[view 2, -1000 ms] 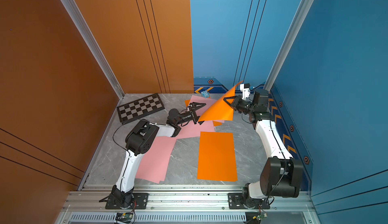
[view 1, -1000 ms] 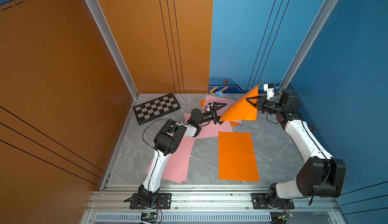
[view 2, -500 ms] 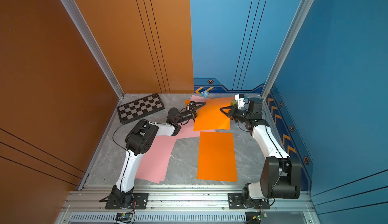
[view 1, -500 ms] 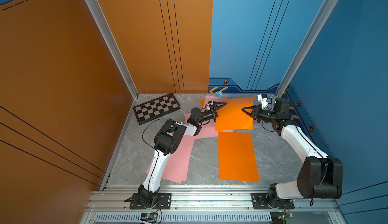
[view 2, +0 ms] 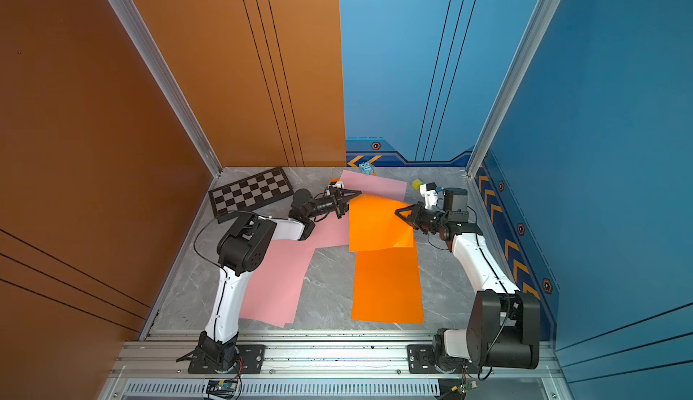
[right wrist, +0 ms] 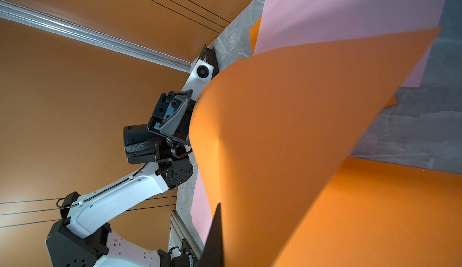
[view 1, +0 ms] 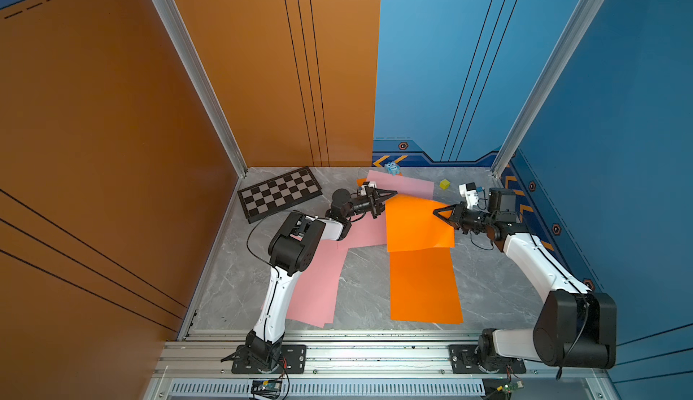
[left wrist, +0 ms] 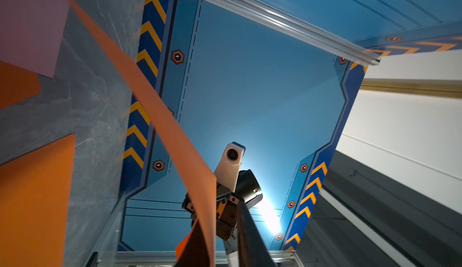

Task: Sort the scattered colored papers by color
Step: Pick up the colored paper, then place the colored paper.

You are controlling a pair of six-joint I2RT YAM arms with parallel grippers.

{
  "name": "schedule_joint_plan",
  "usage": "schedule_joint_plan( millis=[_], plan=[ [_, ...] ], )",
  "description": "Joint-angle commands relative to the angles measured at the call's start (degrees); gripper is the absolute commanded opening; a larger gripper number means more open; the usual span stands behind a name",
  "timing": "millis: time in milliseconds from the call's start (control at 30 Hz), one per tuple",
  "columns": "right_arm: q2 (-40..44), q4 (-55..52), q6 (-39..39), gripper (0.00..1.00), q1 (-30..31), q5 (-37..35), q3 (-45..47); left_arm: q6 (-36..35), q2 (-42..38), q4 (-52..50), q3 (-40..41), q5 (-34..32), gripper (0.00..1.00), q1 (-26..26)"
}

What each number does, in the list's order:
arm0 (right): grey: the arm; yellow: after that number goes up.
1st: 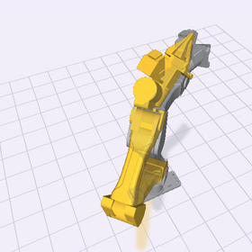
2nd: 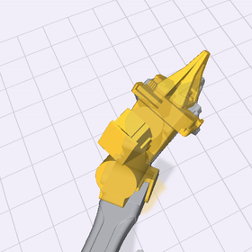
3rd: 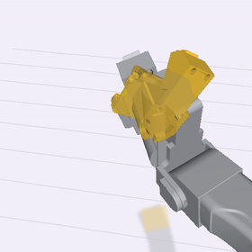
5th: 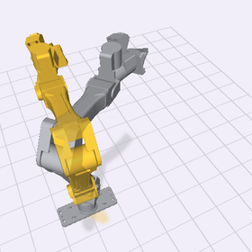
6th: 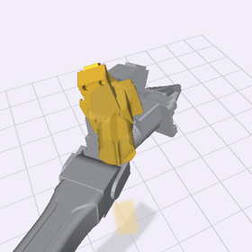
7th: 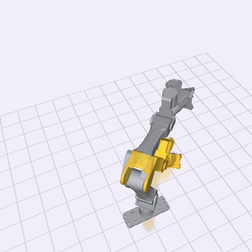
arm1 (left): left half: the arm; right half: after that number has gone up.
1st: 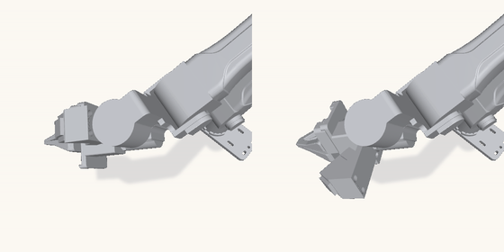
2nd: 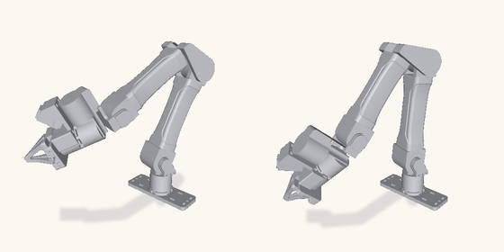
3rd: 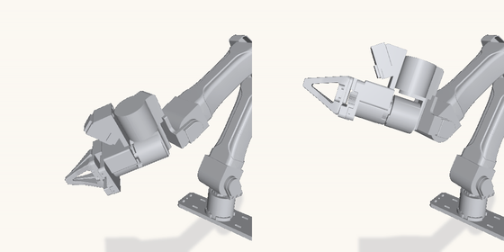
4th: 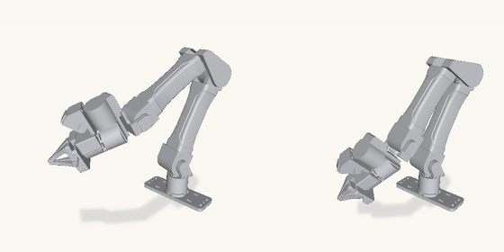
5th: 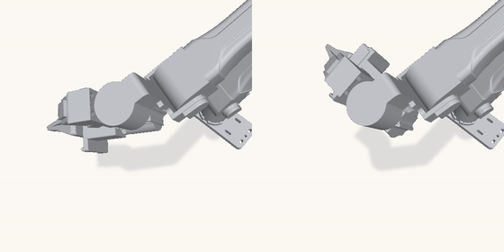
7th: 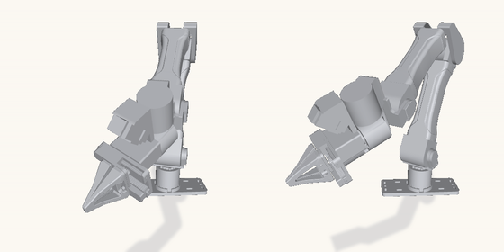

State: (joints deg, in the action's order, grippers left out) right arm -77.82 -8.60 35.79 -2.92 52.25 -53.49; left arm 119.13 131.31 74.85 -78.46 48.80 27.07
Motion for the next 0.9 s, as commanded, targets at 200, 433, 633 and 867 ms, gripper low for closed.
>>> schedule_joint_plan(
  millis=[200,433,633,867],
  plan=[
    [1.46,-4.15,-2.80,0.40,-1.26,-3.12,0.59,-11.14,-7.92,-7.51,-0.12,5.10,0.00,0.96],
    [2.13,-9.01,-3.53,1.00,-6.99,-7.34,-0.80,-37.53,-18.34,-37.51,-1.42,6.83,0.00,4.03],
    [7.37,8.57,9.18,1.00,-11.19,0.68,4.77,-68.74,-23.26,-80.18,-9.26,-5.23,0.00,10.16],
    [9.41,2.39,7.53,1.00,-15.04,-4.80,3.75,-83.59,-24.10,-104.53,-22.25,-23.81,0.00,20.20]
  ],
)
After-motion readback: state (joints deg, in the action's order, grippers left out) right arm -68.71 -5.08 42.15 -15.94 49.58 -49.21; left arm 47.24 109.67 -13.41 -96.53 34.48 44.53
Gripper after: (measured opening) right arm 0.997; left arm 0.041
